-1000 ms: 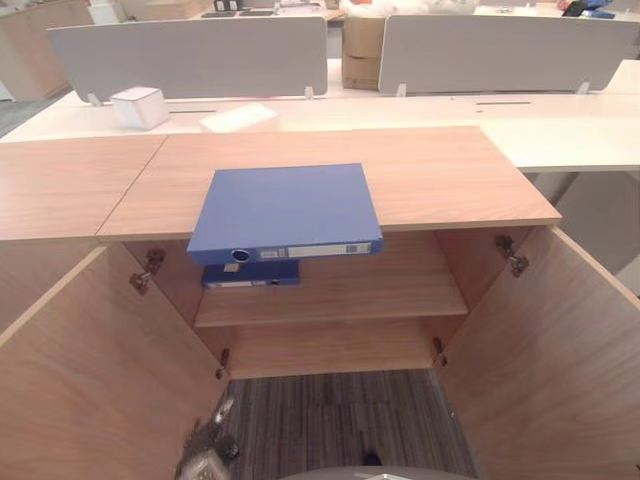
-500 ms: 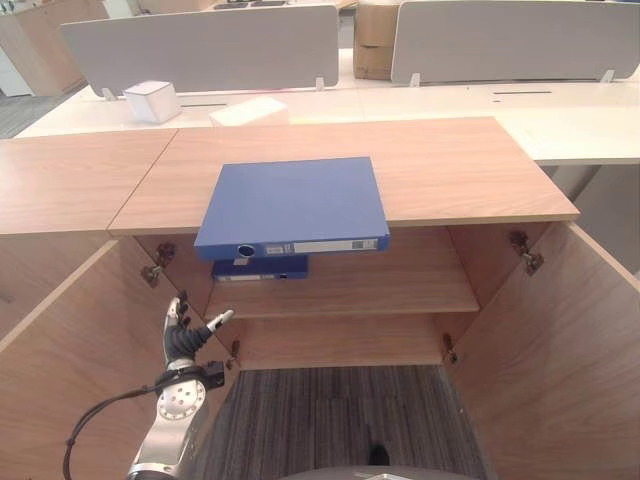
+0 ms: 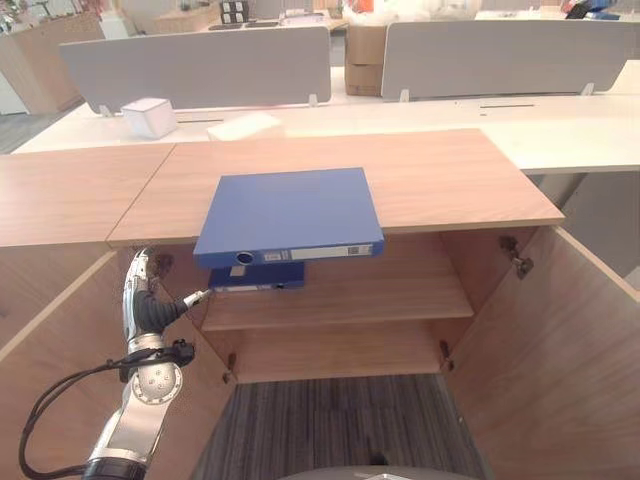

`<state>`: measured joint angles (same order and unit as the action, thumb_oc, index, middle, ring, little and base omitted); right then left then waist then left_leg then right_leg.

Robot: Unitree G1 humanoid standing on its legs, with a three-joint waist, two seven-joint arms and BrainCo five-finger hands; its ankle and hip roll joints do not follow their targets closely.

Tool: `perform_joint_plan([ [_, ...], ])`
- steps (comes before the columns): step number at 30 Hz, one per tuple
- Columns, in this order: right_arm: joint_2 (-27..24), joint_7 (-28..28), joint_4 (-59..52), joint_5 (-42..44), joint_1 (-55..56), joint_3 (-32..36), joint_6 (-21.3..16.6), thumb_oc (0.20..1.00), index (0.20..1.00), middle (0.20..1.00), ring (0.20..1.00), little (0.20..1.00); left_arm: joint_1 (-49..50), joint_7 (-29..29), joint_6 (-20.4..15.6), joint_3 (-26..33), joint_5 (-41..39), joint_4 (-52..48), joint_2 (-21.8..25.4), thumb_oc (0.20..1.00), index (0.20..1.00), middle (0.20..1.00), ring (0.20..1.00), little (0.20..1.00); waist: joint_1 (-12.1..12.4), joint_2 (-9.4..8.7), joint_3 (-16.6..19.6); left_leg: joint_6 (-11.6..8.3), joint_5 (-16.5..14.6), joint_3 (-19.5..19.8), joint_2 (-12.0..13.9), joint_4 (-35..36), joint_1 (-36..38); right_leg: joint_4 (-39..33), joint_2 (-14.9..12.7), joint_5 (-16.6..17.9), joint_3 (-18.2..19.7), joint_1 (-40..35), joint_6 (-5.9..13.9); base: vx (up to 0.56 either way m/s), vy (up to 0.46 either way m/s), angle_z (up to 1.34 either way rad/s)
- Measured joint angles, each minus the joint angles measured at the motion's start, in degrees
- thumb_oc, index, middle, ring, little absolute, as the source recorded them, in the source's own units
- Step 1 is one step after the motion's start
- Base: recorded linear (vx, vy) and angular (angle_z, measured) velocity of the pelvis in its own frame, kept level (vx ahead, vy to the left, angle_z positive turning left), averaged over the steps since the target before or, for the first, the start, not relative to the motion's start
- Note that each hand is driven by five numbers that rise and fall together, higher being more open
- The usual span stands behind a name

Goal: Put the empty folder in the office cabinet

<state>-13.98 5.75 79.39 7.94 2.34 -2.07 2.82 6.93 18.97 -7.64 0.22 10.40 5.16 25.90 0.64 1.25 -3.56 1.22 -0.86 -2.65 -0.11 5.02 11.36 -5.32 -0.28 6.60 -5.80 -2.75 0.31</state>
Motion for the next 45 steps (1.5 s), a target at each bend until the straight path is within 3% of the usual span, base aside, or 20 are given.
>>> perform_joint_plan([
  [11,0.01,0.09,-0.03,-0.01,1.15,-0.10,0.00,1.000,1.000,1.000,1.000,1.000,-0.18,0.71,-0.01,-0.48,5.24,-0.02,0.75,1.000,1.000,1.000,1.000,1.000,-0.21,-0.07,0.36,-0.02,0.00,-0.61,-0.04,0.01,0.14,0.00,0.02,0.18,0.53,0.10,0.25,0.00,0.000,-0.02],
  [18,0.02,0.09,0.00,0.00,1.44,-0.16,-0.02,1.000,1.000,1.000,1.000,1.000,-2.31,0.43,-0.06,-4.84,11.51,3.12,7.59,1.000,1.000,1.000,1.000,1.000,-0.39,0.20,1.56,-0.03,-0.01,-1.15,-0.06,0.01,0.16,0.00,0.04,0.21,0.79,0.24,0.29,0.00,0.001,-0.02],
  [34,0.08,0.09,-0.05,0.00,1.91,-0.29,-0.15,1.000,1.000,1.000,1.000,1.000,-2.83,0.29,-0.05,-7.03,16.83,3.87,8.41,1.000,1.000,1.000,1.000,1.000,-1.78,0.07,1.43,0.02,-0.08,-1.99,-0.13,0.03,-0.03,-0.01,0.07,0.45,1.87,0.75,0.64,0.00,-0.001,-0.03],
  [45,0.09,0.11,-0.08,0.01,1.74,-2.07,-0.56,1.000,1.000,1.000,1.000,1.000,-7.71,0.48,-0.09,-9.90,20.35,4.09,12.00,1.000,1.000,1.000,1.000,1.000,-1.89,0.02,1.41,-0.01,-0.10,-1.98,-0.14,0.03,-0.17,-0.01,0.07,0.47,1.89,0.88,0.67,0.00,0.000,0.00],
])
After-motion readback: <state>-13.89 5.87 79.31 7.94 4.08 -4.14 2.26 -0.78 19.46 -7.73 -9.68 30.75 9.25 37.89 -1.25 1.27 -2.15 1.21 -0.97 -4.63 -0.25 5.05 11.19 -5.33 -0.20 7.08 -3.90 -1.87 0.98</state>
